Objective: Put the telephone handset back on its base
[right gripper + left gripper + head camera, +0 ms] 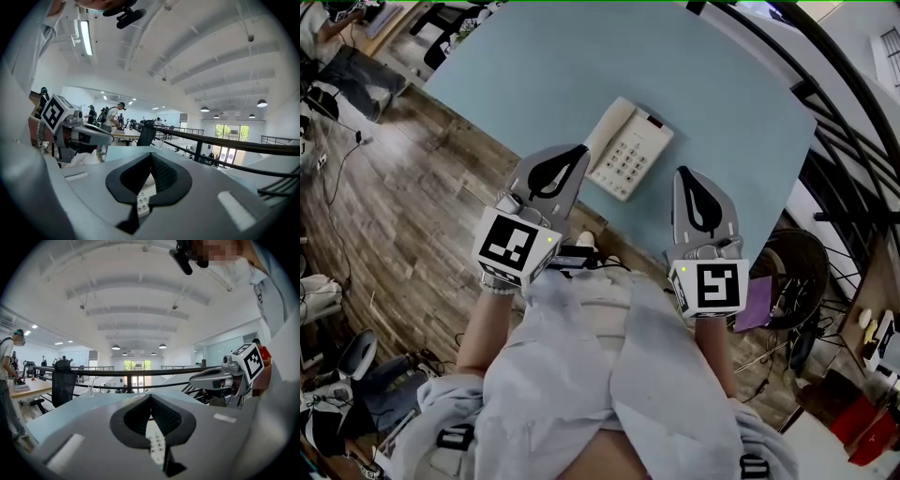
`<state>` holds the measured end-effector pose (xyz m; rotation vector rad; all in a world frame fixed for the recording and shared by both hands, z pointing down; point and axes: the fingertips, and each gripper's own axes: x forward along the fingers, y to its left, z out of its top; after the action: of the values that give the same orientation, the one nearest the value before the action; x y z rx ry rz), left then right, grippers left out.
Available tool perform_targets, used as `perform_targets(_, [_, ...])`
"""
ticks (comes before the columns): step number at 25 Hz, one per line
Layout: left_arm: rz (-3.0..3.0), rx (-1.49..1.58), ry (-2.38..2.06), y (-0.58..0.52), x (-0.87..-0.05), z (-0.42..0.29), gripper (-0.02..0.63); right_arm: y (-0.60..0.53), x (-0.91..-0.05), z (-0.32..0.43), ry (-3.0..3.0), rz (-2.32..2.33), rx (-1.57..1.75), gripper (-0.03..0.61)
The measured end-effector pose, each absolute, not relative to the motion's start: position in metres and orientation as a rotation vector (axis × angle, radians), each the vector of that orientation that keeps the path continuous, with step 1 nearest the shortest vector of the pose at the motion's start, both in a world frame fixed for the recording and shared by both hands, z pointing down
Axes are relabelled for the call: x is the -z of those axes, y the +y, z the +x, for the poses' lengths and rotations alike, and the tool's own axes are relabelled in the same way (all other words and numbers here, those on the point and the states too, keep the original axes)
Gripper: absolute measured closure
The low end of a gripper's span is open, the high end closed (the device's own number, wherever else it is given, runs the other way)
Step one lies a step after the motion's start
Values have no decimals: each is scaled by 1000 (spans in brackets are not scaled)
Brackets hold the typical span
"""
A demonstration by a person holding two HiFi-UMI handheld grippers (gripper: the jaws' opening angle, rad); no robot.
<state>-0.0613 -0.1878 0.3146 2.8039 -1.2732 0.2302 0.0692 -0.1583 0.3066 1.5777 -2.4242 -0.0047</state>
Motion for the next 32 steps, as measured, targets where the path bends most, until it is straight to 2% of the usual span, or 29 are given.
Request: perform_targets(32, [2812, -286, -1300, -193, -322, -63, 611, -162, -314, 54, -2441, 1506, 11, 572])
